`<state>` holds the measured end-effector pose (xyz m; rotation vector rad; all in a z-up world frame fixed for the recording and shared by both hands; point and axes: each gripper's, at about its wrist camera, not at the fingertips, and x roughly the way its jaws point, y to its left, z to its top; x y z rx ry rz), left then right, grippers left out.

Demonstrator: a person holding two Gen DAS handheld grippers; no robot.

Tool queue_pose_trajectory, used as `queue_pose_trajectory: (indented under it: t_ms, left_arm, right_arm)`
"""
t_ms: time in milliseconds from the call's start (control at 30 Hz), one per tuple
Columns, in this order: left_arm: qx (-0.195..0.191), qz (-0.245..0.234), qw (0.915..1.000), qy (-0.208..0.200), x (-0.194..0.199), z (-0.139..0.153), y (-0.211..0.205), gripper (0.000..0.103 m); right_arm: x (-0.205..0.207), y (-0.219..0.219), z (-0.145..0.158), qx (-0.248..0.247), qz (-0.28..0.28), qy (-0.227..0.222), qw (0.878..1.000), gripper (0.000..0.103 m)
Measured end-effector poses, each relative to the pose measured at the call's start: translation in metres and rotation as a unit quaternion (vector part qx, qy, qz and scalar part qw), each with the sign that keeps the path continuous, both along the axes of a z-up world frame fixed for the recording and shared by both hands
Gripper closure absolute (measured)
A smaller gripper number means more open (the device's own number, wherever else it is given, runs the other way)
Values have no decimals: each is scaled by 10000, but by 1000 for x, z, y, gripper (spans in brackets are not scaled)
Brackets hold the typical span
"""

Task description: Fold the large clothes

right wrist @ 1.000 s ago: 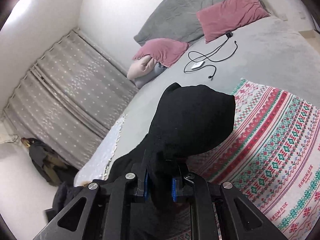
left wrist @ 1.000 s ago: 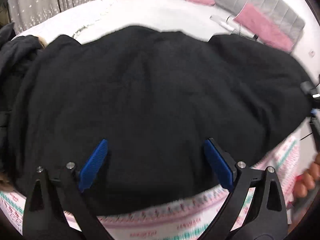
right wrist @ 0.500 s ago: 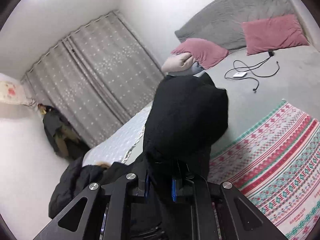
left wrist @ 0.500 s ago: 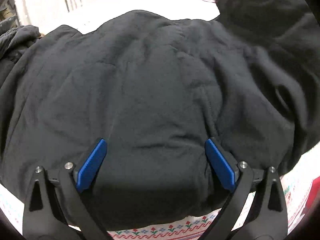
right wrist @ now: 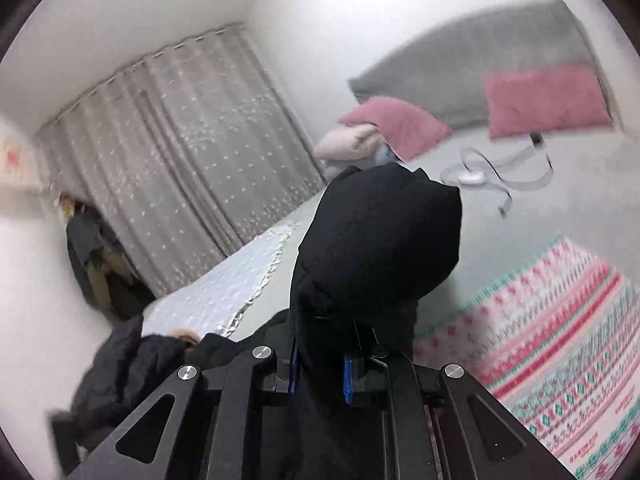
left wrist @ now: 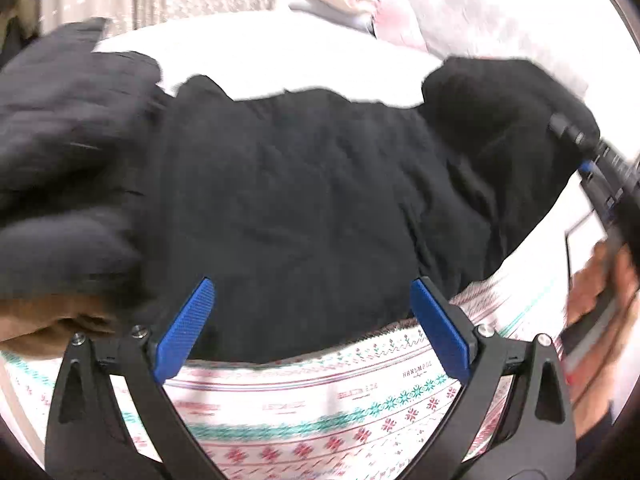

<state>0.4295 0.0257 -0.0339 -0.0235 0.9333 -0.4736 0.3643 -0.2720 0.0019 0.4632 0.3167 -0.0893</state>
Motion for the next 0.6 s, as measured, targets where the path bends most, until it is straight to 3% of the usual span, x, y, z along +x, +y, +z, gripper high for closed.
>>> queue_pose_trajectory:
  t_ms: [100,200,333,500,533,600]
  left_arm:
    - [-633,344,9970,-271,2,34,45,4]
    - [-1322,766,9878,-288,9,57,94,4]
    - [-1829,1112,9768,-32,23,52,130,4]
    - [-1804,1171,9761,322,30,33,134,4]
    - [-1768,1117,9773,328,30,33,131,4]
    - [-1679,993,9804,281,25,33,121,4]
  right_arm:
    - [7,60,15,-842,319,-187,9958,88]
    - [11,135,16,-1779,837,-395,9797,88]
    - [16,246,-24,-3199,1772,-318,9302,88]
    - [19,330,-116,-4472,2646,404,8534,87]
    - [18,335,-133,-4641,2666,544,8430,86]
    - [17,331,-143,-4617,2700,602,8428,83]
